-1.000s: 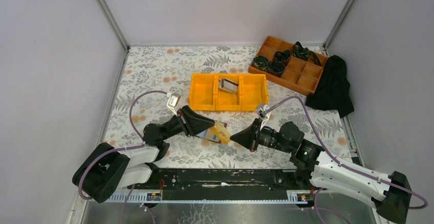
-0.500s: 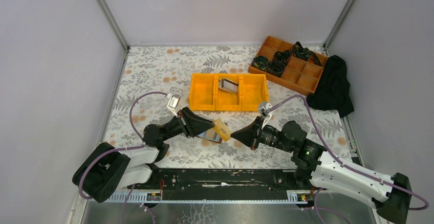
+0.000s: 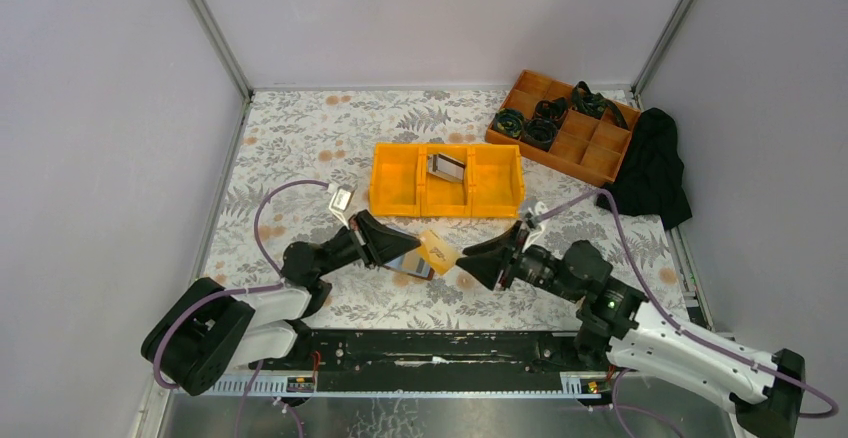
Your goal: Take the credit cards out of the card holder
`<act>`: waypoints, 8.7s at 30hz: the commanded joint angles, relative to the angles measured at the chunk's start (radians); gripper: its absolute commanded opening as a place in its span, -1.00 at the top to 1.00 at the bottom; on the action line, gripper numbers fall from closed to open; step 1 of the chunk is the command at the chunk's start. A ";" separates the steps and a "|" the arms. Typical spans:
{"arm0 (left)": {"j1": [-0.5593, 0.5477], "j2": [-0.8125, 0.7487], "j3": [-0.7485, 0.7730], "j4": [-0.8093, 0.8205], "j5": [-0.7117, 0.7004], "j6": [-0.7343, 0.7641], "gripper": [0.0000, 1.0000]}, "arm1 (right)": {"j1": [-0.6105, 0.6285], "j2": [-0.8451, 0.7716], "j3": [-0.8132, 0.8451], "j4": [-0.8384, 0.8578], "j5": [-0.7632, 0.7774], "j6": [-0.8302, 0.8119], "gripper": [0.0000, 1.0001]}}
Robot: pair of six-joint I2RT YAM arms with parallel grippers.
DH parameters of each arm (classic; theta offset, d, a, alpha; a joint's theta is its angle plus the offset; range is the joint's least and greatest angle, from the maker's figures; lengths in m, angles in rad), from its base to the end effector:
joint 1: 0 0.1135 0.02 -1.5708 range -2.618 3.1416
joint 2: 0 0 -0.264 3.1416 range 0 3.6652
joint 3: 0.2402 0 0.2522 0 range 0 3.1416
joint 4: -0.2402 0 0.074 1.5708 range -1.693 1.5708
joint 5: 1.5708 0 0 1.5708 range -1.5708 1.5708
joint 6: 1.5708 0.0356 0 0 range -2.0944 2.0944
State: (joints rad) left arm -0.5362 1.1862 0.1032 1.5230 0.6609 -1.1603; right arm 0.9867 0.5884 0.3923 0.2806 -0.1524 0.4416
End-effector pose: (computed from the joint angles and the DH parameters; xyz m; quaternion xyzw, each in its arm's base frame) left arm 0.1446 -0.1113 0.2134 0.1052 0.5664 -0.7141 0.3978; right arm 0.0844 0.1374 0.2804 -0.2356 0.6347 0.5198 0.5211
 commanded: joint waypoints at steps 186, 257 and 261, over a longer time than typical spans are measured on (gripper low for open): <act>-0.053 -0.002 0.205 -1.330 -0.696 0.461 1.00 | 0.128 1.052 0.339 0.104 0.277 0.049 1.00; -0.168 0.050 0.208 -1.367 -0.769 0.476 0.96 | -0.020 0.936 0.243 0.103 0.311 0.087 0.06; -0.168 0.052 0.208 -1.369 -0.768 0.476 0.96 | -0.021 0.950 0.244 0.100 0.308 0.086 0.06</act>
State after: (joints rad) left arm -0.7105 1.2148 0.3134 0.1841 -0.1123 -0.7113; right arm 0.9756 1.5574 0.6205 0.3706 0.1307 0.5316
